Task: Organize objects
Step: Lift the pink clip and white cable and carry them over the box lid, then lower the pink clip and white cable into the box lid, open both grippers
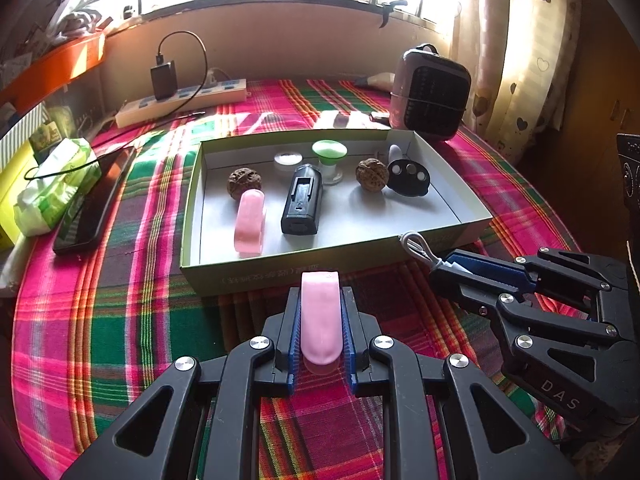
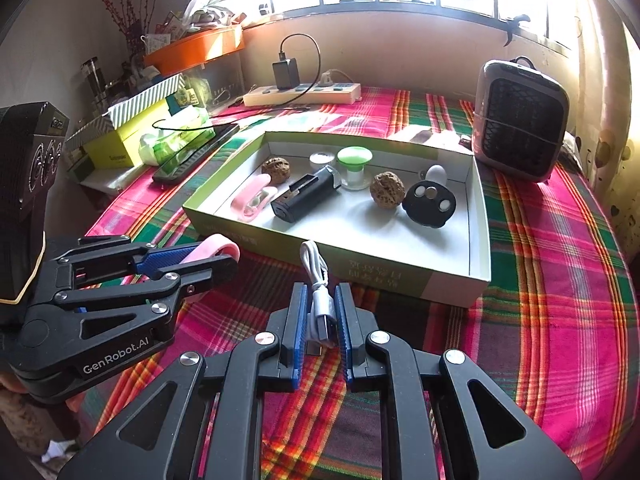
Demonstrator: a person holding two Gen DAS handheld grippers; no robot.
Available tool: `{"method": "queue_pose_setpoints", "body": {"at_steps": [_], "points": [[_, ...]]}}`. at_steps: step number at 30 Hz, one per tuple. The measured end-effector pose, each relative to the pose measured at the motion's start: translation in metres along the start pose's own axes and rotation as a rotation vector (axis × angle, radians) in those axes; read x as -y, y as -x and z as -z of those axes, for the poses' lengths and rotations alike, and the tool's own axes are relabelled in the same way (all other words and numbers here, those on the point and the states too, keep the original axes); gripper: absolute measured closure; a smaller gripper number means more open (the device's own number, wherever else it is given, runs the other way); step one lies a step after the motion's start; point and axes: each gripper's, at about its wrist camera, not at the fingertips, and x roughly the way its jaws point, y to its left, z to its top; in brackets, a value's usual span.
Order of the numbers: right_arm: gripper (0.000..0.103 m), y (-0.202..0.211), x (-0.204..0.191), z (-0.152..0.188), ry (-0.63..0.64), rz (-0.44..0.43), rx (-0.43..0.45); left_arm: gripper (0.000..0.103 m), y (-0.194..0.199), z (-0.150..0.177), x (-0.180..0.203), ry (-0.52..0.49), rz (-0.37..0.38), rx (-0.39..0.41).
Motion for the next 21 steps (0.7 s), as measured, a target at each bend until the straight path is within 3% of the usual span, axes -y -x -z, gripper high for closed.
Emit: {"method": "queue_pose_setpoints", "body": {"at_steps": [21], "points": [[0.088,-0.009,0.030,-0.031,-0.035,0.070,0.032,0.087,-0.013,-0.034,0.012,-0.029,0.013,0.021]]}}
